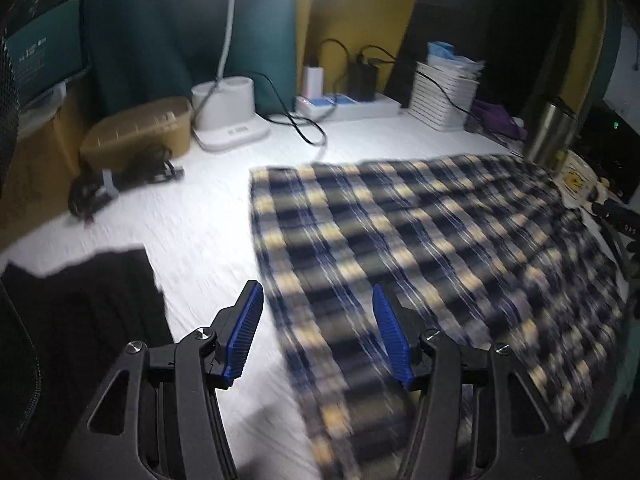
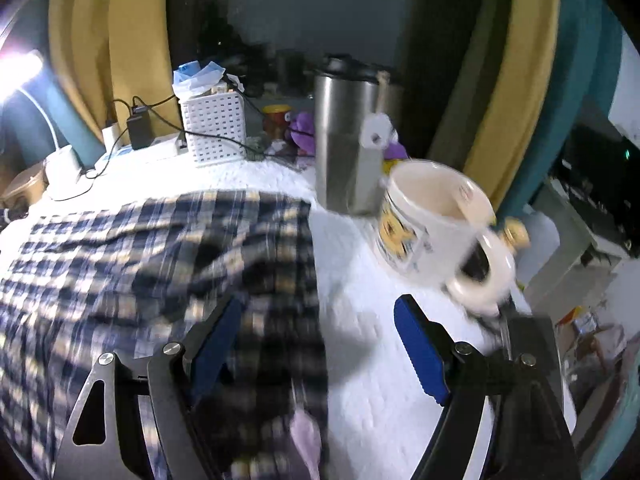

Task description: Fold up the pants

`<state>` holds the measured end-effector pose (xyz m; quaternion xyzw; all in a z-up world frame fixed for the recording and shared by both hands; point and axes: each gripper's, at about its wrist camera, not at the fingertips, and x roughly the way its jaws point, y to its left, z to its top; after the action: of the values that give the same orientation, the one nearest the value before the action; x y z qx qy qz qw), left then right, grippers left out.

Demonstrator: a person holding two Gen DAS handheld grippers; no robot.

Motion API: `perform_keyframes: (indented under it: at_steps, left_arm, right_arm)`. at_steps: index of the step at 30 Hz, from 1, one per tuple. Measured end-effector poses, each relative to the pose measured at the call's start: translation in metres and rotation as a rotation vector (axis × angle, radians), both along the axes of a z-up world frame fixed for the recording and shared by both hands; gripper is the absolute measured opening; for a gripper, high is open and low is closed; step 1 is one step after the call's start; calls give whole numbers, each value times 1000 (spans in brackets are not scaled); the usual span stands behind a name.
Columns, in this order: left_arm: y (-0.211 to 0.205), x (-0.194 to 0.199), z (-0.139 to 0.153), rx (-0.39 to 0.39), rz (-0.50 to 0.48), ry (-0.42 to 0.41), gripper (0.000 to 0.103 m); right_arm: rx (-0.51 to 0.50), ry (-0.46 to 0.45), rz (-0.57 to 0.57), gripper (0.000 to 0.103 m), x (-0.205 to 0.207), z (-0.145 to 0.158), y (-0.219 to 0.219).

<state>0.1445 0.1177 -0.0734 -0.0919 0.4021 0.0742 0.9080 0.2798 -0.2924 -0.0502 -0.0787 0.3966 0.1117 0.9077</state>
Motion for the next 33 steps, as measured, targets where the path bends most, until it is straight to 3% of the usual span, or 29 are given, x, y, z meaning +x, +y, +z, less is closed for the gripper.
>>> perform_keyframes:
  at_steps: [11,14,15,16,21,27,29,31,33]
  left_arm:
    - [-31,-37,-6,-10,-37,3,57]
    - [-33,-44,-10,-20,-43,8,59]
    - [-34,-45,-13,-24,-49,11,59]
    - [-36,-47,-15,-24,-54,14,59]
    - [-45,-54,-18,-19,-69,11,59]
    - [-53,-67,-11,5,-86,-26,59]
    - [-57,-72,-6,14,-111,-43,59]
    - [-60,-77,-1,22,-131,-67,67]
    - [-64,-82,3,15,-152,-95,80]
  right_arm:
    - [66,78,4,78,-59,-37,-20]
    - [88,87,-4,59,-67,-47,-22]
    - [103,88,-3,41,-69,-50,-23]
    - [92,69,-13,33,-72,-49,-24]
    - [50,49,-53,29,-82,-41,-35]
    - [22,33,-102,30,-89,-40,-43]
    - [-4,27,-118,37,-92,-39,-41]
    - [-37,-8,-141,63,-99,-33,-41]
    - [-31,-41,-146,79,-109,-27,-42]
